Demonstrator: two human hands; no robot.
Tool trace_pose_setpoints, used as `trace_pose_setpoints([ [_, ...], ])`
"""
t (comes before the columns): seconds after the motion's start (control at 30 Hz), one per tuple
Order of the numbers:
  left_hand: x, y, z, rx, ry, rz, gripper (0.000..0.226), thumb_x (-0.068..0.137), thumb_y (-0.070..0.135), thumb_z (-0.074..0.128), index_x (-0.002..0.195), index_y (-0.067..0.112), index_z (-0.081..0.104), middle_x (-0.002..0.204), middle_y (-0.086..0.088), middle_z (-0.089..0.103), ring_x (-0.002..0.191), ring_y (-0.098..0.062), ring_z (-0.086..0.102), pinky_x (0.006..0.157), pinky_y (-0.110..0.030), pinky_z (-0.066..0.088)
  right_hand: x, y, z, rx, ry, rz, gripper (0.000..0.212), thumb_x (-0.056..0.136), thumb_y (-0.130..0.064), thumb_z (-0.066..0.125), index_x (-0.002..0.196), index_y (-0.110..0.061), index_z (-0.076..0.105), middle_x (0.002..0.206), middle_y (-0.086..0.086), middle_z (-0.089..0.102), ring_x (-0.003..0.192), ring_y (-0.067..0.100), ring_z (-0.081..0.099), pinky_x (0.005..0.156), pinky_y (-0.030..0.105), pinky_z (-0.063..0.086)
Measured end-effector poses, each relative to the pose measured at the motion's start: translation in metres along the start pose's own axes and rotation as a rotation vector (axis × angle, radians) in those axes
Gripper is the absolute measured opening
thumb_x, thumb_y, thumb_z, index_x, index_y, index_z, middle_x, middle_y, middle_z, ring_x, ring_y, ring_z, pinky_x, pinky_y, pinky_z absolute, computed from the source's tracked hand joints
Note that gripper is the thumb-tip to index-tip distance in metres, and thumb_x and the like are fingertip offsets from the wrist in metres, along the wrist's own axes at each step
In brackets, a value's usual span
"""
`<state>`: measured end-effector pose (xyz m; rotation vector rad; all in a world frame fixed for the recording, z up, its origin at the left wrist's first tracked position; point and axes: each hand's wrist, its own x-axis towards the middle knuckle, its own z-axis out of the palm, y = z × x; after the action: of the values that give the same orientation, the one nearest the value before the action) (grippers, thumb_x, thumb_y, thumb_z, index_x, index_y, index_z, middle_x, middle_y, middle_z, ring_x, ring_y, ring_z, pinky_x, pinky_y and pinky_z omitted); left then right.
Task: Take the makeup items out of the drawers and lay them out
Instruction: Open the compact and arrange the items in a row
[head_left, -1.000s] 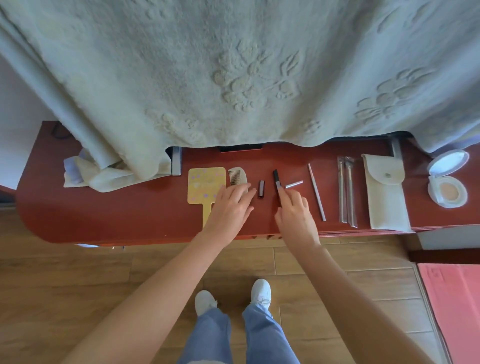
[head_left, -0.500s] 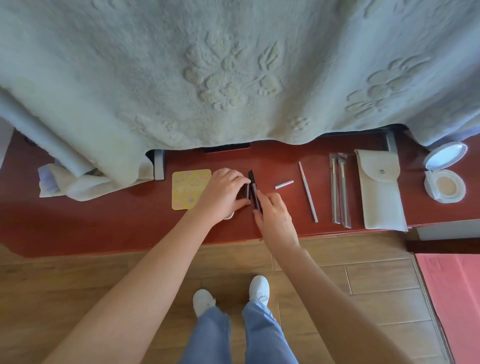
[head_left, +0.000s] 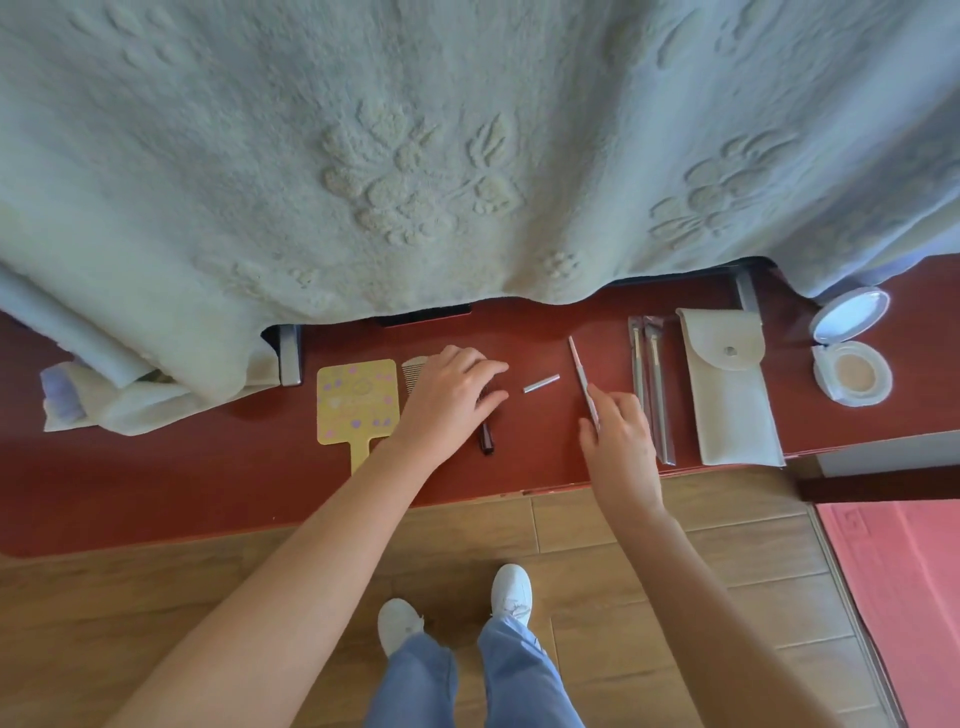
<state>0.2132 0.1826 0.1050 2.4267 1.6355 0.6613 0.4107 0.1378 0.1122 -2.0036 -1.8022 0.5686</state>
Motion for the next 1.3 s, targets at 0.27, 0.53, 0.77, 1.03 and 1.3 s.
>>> trace_pose_setpoints([
  [0.27,0.03,0.047,0.035,0.149,-0.13,-0.093,0.027,0.069,0.033,0.08,0.079,0.011,0.067,0.069,-0.003,0.063,0.068,-0.025,0.058,0.056,-0.033,0.045,-0.001,0.014,0.005,-0.034,-0.045,0.031,0.043,0.089,0.001,0.051,0.131,-0.004,0.05,0.113,0.017,0.055,0.102,0.033,0.054,0.083,0.041,0.049],
  [0.53,0.016,0.055,0.028,0.258,-0.138,-0.215,0.031,0.066,0.018,0.082,0.089,0.007,0.064,0.06,-0.006,0.064,0.062,-0.029,0.059,0.053,-0.034,0.045,-0.012,-0.002,0.014,0.015,-0.14,-0.075,0.044,0.09,-0.002,0.051,0.134,-0.003,0.046,0.111,0.013,0.053,0.097,0.029,0.056,0.078,0.034,0.048],
  [0.77,0.006,0.052,0.023,0.301,-0.148,-0.249,0.026,0.067,0.026,0.082,0.071,0.008,0.064,0.061,-0.006,0.064,0.063,-0.027,0.06,0.053,-0.033,0.046,-0.017,-0.016,0.022,0.055,-0.207,-0.157,0.044,0.09,-0.002,0.053,0.134,-0.005,0.047,0.103,0.011,0.052,0.085,0.025,0.057,0.069,0.03,0.05],
  [1.03,-0.005,0.043,0.024,0.21,-0.063,-0.241,0.022,0.071,0.02,0.08,0.073,0.006,0.062,0.062,-0.007,0.063,0.062,-0.027,0.056,0.054,-0.035,0.047,-0.015,-0.021,0.029,0.072,-0.214,-0.209,0.042,0.091,-0.005,0.053,0.133,-0.007,0.047,0.106,0.008,0.053,0.086,0.021,0.058,0.072,0.024,0.049],
  [1.3,-0.008,0.047,0.022,0.111,0.069,-0.064,0.016,0.076,0.01,0.075,0.089,0.006,0.068,0.076,-0.006,0.066,0.072,-0.026,0.059,0.061,-0.036,0.049,-0.009,-0.004,0.013,0.131,-0.058,-0.139,0.043,0.091,-0.011,0.057,0.132,-0.003,0.048,0.114,0.011,0.055,0.097,0.022,0.058,0.083,0.027,0.048],
])
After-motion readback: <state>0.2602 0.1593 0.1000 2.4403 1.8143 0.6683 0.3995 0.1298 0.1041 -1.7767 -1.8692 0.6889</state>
